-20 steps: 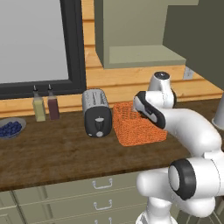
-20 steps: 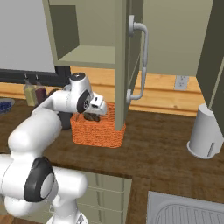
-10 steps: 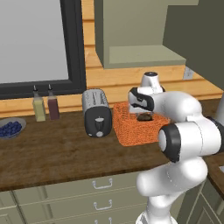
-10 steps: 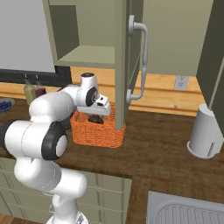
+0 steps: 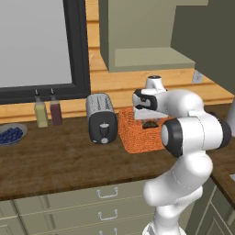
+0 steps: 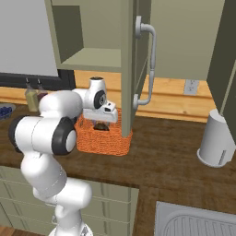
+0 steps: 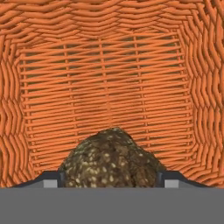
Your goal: Open the cabinet, pick up the bread from the cabinet and place it in the basket. Then move the basket to the dining counter.
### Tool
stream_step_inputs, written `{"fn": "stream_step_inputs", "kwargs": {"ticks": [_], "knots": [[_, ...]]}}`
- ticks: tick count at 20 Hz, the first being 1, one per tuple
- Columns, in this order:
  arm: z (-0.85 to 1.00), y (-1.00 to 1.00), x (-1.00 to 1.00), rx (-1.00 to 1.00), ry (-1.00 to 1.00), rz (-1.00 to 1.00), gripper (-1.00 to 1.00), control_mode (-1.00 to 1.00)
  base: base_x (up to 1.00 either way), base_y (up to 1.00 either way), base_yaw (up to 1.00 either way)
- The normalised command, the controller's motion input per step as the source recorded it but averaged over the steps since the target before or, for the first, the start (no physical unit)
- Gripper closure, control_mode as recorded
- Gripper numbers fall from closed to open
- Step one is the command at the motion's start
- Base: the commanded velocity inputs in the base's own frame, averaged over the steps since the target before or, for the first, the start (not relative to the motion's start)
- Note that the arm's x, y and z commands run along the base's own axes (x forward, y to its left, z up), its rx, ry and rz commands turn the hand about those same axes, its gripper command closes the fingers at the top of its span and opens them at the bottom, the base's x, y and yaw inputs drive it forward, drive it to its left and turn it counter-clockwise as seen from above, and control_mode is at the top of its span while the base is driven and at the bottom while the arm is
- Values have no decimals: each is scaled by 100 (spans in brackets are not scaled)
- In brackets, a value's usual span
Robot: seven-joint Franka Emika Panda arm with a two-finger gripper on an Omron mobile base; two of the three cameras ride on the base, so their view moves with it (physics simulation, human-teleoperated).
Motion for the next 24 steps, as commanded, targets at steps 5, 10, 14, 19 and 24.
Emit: {"fn": "stream_step_inputs", "kwargs": {"ticks": [5,10,14,19,24], "knots": [[-18,0,0,1,7,0,-100,-100,0,0,0],[-1,0,0,0,0,0,-100,-100,0,0,0],[6,0,-1,-1,-1,0,-100,-100,0,0,0],[8,0,-32,-2,-16,0,-100,-100,0,0,0],[0,0,-67,0,-49,0,-100,-100,0,0,0]]}}
